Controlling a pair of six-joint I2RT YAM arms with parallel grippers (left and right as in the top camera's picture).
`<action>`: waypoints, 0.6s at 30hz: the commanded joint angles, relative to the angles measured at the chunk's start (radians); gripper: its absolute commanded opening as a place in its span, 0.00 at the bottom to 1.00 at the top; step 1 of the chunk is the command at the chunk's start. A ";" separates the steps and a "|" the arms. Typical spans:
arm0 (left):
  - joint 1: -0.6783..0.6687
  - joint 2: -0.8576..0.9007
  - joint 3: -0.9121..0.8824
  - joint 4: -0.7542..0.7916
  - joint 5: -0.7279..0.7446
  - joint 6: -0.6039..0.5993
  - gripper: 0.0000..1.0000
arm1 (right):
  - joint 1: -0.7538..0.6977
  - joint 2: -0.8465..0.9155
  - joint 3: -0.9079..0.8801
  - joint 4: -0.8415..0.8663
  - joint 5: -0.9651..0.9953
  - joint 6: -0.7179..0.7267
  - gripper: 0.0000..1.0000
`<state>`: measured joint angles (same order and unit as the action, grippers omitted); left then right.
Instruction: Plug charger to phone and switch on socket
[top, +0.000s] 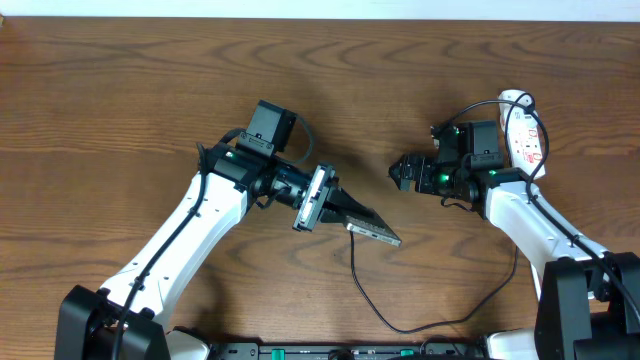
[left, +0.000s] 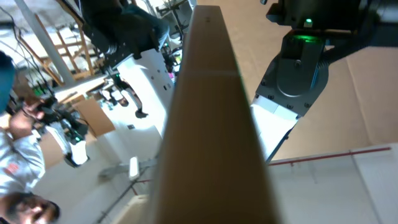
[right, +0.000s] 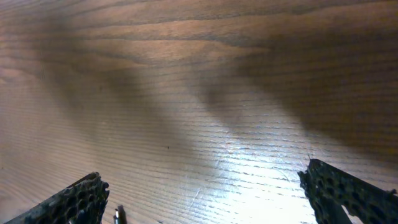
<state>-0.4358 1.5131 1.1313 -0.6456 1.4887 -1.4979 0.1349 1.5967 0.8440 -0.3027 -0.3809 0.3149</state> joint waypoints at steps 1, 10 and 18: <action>-0.001 -0.004 -0.001 0.004 0.064 -0.094 0.07 | 0.003 -0.003 0.005 0.000 0.010 0.006 0.99; -0.001 -0.004 -0.001 0.004 0.075 -0.094 0.07 | 0.003 -0.003 0.005 0.040 -0.056 0.044 0.99; -0.001 -0.004 -0.001 0.004 0.084 -0.094 0.07 | 0.053 -0.003 0.005 0.029 -0.042 0.043 0.66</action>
<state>-0.4358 1.5127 1.1313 -0.6456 1.4990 -1.5753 0.1513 1.5967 0.8440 -0.2703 -0.4328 0.3550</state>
